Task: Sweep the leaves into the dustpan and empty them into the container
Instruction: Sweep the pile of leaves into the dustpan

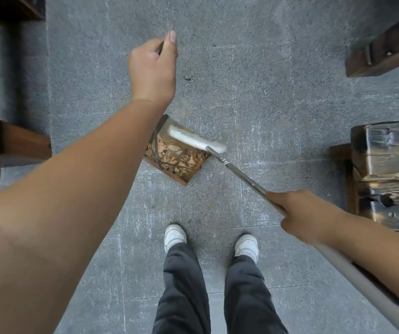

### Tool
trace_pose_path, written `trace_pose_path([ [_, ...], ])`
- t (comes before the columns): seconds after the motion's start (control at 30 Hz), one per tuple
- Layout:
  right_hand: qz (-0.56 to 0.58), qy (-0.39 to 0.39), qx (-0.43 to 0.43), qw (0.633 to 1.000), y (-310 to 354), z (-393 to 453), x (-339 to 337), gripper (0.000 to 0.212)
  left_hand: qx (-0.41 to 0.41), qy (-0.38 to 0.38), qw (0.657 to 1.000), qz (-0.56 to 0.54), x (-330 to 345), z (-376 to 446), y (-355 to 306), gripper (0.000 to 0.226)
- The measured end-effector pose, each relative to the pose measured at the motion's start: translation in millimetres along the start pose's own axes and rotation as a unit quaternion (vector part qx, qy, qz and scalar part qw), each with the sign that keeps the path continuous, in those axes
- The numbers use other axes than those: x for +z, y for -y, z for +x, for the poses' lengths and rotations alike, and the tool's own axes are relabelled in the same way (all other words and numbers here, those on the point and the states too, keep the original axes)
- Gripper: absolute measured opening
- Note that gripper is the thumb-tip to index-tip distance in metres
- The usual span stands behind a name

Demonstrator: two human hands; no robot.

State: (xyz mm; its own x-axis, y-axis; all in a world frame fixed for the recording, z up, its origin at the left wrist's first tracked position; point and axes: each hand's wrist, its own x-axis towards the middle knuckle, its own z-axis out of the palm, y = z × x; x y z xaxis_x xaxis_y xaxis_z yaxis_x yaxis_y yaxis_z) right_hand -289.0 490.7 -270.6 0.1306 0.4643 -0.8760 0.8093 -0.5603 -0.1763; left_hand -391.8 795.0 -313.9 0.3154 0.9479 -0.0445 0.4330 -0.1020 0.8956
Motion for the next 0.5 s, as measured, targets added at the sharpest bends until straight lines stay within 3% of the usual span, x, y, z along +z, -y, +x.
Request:
trace_pose_path([
  [0.13, 0.01, -0.022, 0.032, 0.999, -16, -21, -16, 0.058, 0.011, 0.002, 1.0, -0.01, 6, -5, -5, 0.054],
  [0.33, -0.041, -0.072, 0.074, 0.994, -23, 19, -29, 0.057, 0.014, 0.01, 1.0, -0.008, 7, -4, -11, 0.052],
  [0.5, -0.132, -0.031, 0.068, 0.988, -6, 26, -7, 0.053, 0.008, 0.002, 1.0, -0.02, 3, -5, -3, 0.058],
])
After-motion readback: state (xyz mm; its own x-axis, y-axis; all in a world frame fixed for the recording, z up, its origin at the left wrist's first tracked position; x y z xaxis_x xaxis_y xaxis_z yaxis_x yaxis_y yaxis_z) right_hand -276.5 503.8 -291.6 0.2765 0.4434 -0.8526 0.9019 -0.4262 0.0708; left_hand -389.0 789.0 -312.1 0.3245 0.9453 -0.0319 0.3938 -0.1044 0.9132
